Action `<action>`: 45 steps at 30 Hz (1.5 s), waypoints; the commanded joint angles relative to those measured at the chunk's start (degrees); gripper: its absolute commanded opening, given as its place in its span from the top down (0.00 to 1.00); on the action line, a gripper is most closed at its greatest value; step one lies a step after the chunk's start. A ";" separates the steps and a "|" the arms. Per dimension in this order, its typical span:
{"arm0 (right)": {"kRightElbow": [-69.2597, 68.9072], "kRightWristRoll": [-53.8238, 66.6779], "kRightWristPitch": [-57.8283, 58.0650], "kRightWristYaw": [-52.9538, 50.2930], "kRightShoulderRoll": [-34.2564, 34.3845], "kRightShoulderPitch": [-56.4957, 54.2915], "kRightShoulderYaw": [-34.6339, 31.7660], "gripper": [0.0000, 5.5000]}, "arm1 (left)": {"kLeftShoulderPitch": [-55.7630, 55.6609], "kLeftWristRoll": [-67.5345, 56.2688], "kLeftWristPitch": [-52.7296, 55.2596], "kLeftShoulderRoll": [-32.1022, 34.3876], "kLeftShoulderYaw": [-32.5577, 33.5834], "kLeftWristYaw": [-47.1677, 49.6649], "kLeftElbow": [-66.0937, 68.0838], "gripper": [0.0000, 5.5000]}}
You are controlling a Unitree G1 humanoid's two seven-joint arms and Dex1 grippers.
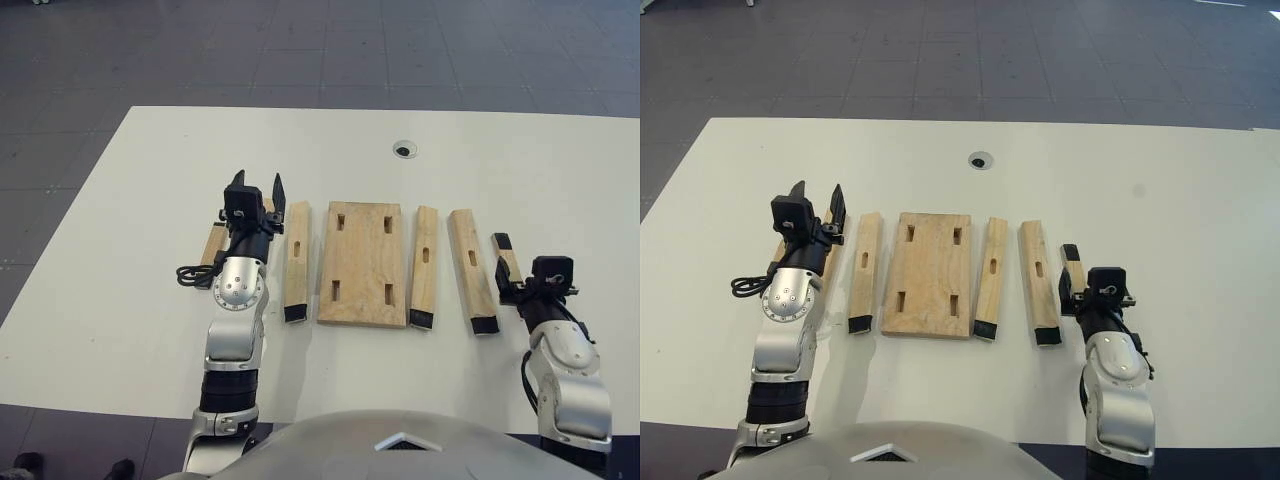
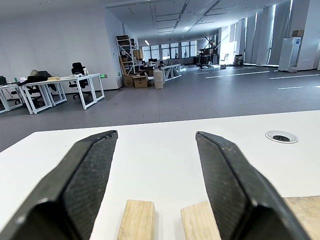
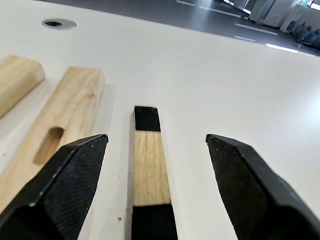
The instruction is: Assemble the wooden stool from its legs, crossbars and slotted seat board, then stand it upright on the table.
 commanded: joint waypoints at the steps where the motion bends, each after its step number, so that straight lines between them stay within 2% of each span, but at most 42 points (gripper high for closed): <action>1: 5.57 0.90 -2.46 3.95 -3.62 0.60 -0.36 0.34 | 0.15 -0.29 1.16 0.40 0.02 -0.68 -0.51 0.47; 7: 9.17 3.09 -2.22 6.32 -5.31 0.80 -1.14 0.34 | 0.02 -0.62 1.33 0.51 0.36 -0.89 -0.18 0.47; 15: 10.85 12.17 -2.01 8.34 -1.23 3.38 -3.16 0.59 | -0.44 -1.13 1.48 0.63 0.78 -1.14 0.08 0.47; 21: 11.61 13.84 -2.52 7.35 -0.77 3.15 -3.42 0.76 | -0.80 -1.32 1.33 0.51 1.02 -1.08 0.26 0.47; 25: 8.73 15.21 -2.09 5.61 -0.47 0.44 -4.08 0.77 | -1.28 -1.49 1.38 0.57 1.27 -1.13 0.30 0.47; 29: -0.09 18.66 2.20 1.48 -0.47 -8.39 -5.13 0.77 | -3.41 -3.65 2.55 2.02 2.56 -3.27 -0.66 0.47; 32: -3.85 19.88 6.00 -0.11 -1.12 -15.38 -2.76 0.77 | -8.34 -12.21 9.66 3.19 6.22 -7.63 -0.41 0.47; 36: -1.92 18.16 6.99 4.69 -1.30 -22.48 9.07 0.77 | -14.69 -43.43 35.30 2.84 15.39 -15.54 -0.18 0.47; 38: -0.21 15.54 5.21 6.93 -1.64 -26.70 14.88 0.77 | -18.09 -55.94 44.10 3.70 18.98 -16.46 1.02 0.47; 41: 2.41 13.49 2.85 9.97 -1.44 -31.43 20.15 0.77 | -19.58 -67.63 53.61 5.84 20.04 -16.95 1.39 0.47; 45: 3.00 12.11 1.42 10.27 0.25 -34.48 23.35 0.77 | -18.97 -79.64 61.25 8.15 19.71 -15.74 0.69 0.37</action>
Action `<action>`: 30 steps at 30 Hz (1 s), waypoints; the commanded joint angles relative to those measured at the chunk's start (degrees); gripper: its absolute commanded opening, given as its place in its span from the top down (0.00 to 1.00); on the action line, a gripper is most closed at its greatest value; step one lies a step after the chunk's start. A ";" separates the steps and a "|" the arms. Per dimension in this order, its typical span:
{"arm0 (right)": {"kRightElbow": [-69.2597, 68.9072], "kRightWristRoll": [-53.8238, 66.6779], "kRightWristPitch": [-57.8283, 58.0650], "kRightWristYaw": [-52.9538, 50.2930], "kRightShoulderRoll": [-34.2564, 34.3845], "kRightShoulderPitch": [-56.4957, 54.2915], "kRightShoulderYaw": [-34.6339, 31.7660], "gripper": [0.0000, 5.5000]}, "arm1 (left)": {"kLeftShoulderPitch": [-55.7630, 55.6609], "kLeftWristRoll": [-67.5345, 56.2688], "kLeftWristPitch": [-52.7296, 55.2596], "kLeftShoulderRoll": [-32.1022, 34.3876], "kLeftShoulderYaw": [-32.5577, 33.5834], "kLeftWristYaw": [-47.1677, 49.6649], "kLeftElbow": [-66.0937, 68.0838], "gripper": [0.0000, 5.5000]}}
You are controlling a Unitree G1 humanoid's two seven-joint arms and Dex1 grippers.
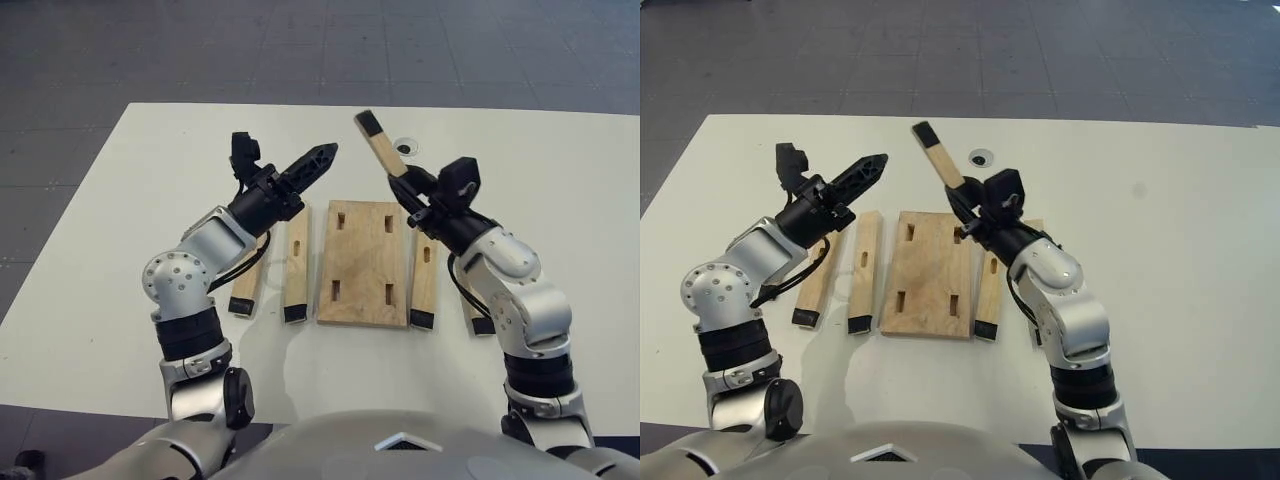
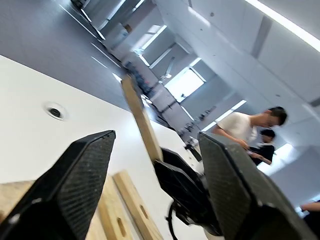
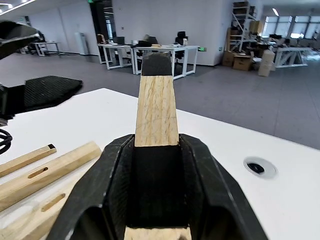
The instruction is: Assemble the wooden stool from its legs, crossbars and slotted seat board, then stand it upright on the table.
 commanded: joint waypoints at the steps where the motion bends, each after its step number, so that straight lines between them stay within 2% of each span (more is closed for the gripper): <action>1: -0.74 -0.62 -0.07 -0.19 1.79 -2.25 2.18 0.77 | 0.60 -6.94 4.16 1.89 -0.62 2.12 -0.89 0.33; 3: -1.86 -1.10 -0.07 -0.13 2.19 -2.08 3.57 0.77 | 0.82 -7.45 3.36 1.62 -0.96 3.85 -0.64 0.29; 6: -3.71 -4.65 -1.98 -0.32 1.09 -0.95 6.73 0.77 | 0.64 -4.41 -0.03 1.41 -1.80 4.28 -0.06 0.29; 12: -4.43 -13.59 -9.84 -0.21 -2.91 2.92 11.55 0.77 | -0.34 -10.16 -1.49 1.83 0.15 6.20 2.89 0.29; 16: -4.23 -15.04 -12.11 0.79 -3.75 4.55 12.45 0.77 | -1.97 -14.42 -3.00 2.00 1.44 8.14 4.74 0.29; 26: -5.24 -14.07 -12.15 3.13 -2.84 6.16 14.22 0.77 | -2.44 -16.56 -3.86 3.02 -1.04 8.56 4.55 0.29; 27: -5.25 -14.16 -12.10 3.11 -2.73 6.23 14.14 0.77 | -2.41 -16.73 -3.94 3.14 -1.15 8.60 4.56 0.32; 30: -5.07 -14.25 -12.07 2.96 -2.44 6.29 13.43 0.77 | -2.20 -17.35 -4.24 3.53 -1.18 8.83 4.73 0.32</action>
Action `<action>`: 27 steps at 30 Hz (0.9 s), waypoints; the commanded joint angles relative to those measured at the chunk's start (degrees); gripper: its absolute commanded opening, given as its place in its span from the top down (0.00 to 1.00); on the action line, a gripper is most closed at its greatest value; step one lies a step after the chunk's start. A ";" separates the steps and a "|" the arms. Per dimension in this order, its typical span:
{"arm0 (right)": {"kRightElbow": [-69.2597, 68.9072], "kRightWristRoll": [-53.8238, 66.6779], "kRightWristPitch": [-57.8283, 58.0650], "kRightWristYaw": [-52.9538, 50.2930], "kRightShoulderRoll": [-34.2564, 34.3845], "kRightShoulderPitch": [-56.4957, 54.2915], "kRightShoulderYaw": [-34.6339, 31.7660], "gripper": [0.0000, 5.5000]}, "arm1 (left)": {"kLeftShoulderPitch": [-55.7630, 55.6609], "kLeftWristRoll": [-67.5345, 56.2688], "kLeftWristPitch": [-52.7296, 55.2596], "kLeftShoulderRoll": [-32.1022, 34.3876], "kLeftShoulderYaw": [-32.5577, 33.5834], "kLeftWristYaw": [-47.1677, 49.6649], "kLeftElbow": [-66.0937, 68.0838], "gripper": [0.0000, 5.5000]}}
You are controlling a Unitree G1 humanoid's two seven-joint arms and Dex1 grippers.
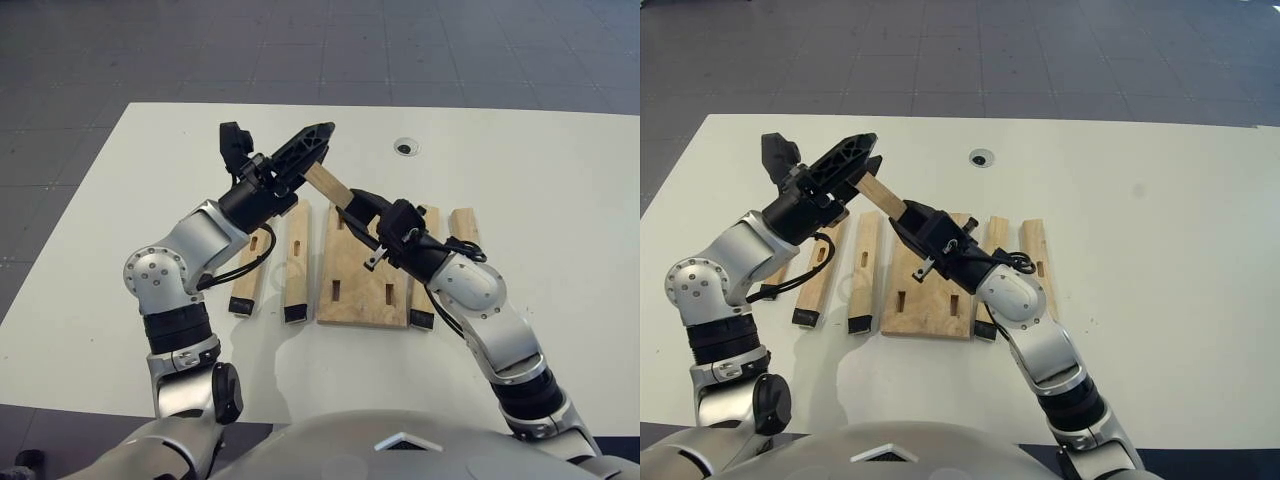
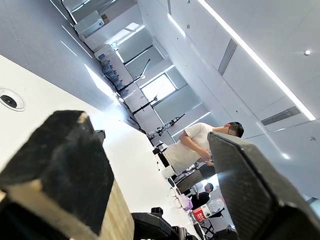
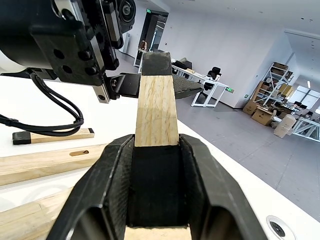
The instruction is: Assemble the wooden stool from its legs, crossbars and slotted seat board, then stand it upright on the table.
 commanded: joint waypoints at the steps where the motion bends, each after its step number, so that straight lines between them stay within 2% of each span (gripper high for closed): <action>1: 0.11 0.34 1.01 0.39 0.06 0.34 -0.78 0.77 | -1.21 -1.88 -0.44 1.01 -0.42 0.33 0.05 0.36; 3: 0.10 0.77 1.32 0.59 0.17 0.54 -1.20 0.77 | -1.01 -2.84 -0.55 1.39 -0.26 0.13 0.03 0.39; 16: -0.17 1.19 1.99 -0.83 0.76 0.58 -4.10 0.77 | 0.08 -2.80 -1.92 2.37 -1.11 -2.70 -0.35 0.75; 21: -0.65 1.39 2.31 -1.01 0.97 0.76 -4.65 0.77 | 0.42 0.04 -2.31 3.16 -1.98 -4.40 0.33 0.91; 27: -0.70 1.61 2.55 -0.70 0.91 0.73 -5.04 0.77 | 1.46 3.67 -3.27 3.96 -2.63 -6.92 0.65 0.92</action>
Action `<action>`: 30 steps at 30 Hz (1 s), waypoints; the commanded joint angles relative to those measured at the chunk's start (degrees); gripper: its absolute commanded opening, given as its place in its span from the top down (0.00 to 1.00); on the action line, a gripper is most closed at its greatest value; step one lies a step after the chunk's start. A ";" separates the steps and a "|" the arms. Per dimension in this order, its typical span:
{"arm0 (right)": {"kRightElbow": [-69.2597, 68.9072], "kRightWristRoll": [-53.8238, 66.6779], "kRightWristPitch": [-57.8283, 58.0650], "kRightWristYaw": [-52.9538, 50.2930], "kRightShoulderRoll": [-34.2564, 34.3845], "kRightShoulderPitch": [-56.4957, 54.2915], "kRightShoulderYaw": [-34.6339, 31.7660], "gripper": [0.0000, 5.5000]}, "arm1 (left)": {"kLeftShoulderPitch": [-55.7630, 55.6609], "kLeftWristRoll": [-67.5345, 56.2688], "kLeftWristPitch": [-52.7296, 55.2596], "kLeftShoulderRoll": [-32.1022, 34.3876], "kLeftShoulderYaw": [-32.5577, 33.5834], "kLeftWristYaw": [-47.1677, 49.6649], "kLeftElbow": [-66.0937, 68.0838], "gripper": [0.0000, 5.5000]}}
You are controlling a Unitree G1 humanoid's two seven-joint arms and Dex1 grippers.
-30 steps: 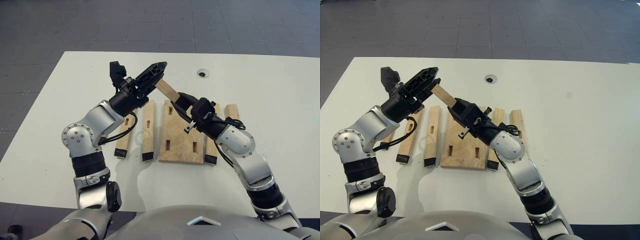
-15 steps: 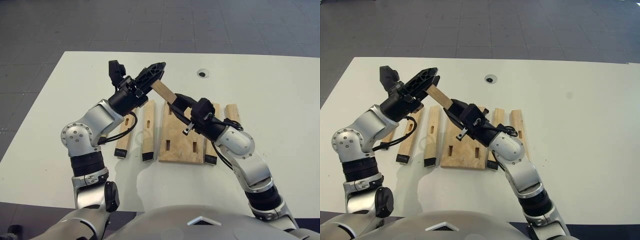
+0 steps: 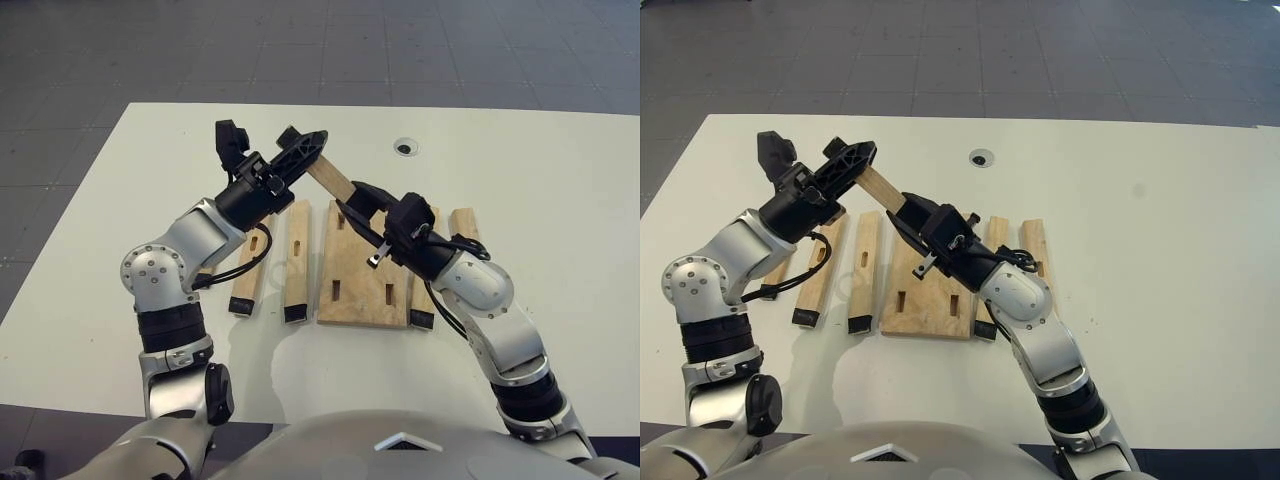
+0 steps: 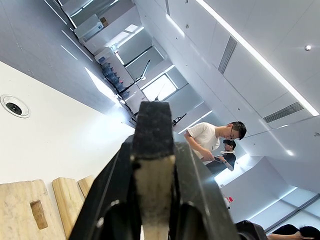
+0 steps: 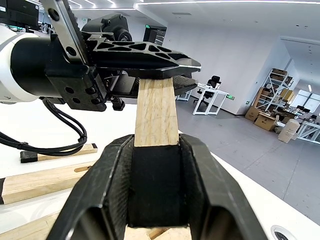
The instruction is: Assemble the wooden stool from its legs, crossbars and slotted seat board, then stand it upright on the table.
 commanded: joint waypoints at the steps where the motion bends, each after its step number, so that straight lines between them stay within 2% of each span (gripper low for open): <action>1: 1.08 -0.74 1.88 -1.68 -0.34 0.34 -2.51 0.77 | 1.27 1.63 -0.03 1.38 -0.47 -2.62 -0.41 0.92; 3: 1.01 -0.86 1.86 -1.40 -0.51 0.43 -2.18 0.77 | 1.25 1.90 -0.28 1.32 -0.51 -2.86 -0.38 0.92; 4: 0.98 -1.42 1.81 -1.46 -0.73 0.50 -1.91 0.69 | 1.19 1.99 -0.46 1.26 -0.49 -2.84 -0.25 0.92; 12: 0.75 -4.12 0.97 -0.04 -3.02 1.11 0.22 0.47 | 1.50 3.29 -1.46 1.18 -0.01 -2.28 0.37 0.92; 16: 1.83 -6.21 0.50 1.35 -7.36 4.86 -0.28 0.46 | -0.38 14.46 -10.38 1.61 1.97 3.49 2.20 0.92; 18: 2.00 -5.97 0.26 1.40 -8.73 7.16 -2.07 0.46 | -0.22 21.13 -14.66 1.25 3.98 12.20 1.09 0.92; 20: 2.57 -5.27 0.04 0.68 -9.17 9.11 -4.38 0.46 | 2.60 29.50 -15.45 3.47 3.36 19.82 -5.59 0.92; 22: 2.89 -5.46 0.28 -0.53 -8.84 10.50 -6.24 0.46 | 7.78 38.51 -14.72 6.63 -0.20 23.47 -15.16 0.92; 25: 3.77 -6.15 0.30 -1.72 -8.14 10.93 -6.84 0.46 | 13.47 47.92 -16.94 7.73 -3.02 25.03 -22.54 0.92; 30: 3.02 -7.41 0.74 -2.63 -7.61 11.78 -6.45 0.46 | 15.84 51.57 -17.57 5.47 -4.27 22.57 -22.75 0.92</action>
